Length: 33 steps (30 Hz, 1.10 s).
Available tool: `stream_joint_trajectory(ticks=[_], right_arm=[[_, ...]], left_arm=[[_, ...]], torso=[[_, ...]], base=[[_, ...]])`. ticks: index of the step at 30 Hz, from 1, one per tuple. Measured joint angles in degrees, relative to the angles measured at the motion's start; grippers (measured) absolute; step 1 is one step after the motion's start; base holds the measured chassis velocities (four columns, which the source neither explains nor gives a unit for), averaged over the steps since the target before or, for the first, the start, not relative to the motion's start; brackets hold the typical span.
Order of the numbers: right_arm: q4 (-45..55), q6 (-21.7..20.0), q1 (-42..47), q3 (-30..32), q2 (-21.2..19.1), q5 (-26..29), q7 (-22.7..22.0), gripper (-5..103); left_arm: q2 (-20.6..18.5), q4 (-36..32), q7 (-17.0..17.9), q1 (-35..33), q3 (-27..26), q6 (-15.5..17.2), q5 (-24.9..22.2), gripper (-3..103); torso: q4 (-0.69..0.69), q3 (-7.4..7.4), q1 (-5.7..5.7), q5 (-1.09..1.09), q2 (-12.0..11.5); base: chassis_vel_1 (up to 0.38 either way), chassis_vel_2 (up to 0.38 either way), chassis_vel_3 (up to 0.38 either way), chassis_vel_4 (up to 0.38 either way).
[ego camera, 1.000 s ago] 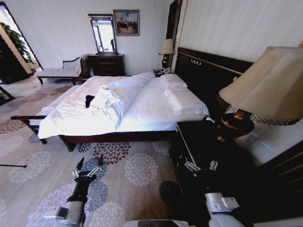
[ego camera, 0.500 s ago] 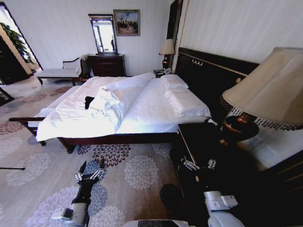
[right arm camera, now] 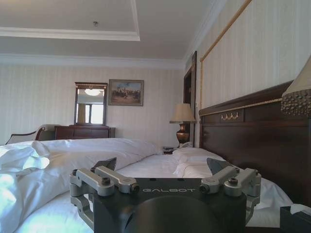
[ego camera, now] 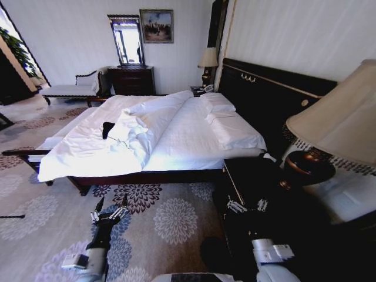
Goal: Fold the clothes on the bed.
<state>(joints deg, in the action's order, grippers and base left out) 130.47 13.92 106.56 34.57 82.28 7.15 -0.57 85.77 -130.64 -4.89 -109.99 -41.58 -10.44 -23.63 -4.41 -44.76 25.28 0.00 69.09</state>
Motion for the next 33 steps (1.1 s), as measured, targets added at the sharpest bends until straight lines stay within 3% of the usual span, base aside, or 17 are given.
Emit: stream_joint_trajectory(ticks=[28,33], right_arm=[[-0.55,1.48,-0.31,-0.99,0.69,0.54,0.16,100],[-0.49,1.47,-0.3,-1.48,1.43,0.25,0.16,100]], left_arm=[[0.58,-0.97,0.2,-0.99,0.01,-0.51,0.62,100],[0.42,-2.36,0.04,-1.95,0.01,-0.68,-2.23,100]], torso=[[0.0,0.0,0.0,0.0,0.0],[0.0,0.0,0.0,0.01,0.0]], base=[[-0.112,0.101,0.109,-0.109],[-0.138,0.129,0.139,-0.128]])
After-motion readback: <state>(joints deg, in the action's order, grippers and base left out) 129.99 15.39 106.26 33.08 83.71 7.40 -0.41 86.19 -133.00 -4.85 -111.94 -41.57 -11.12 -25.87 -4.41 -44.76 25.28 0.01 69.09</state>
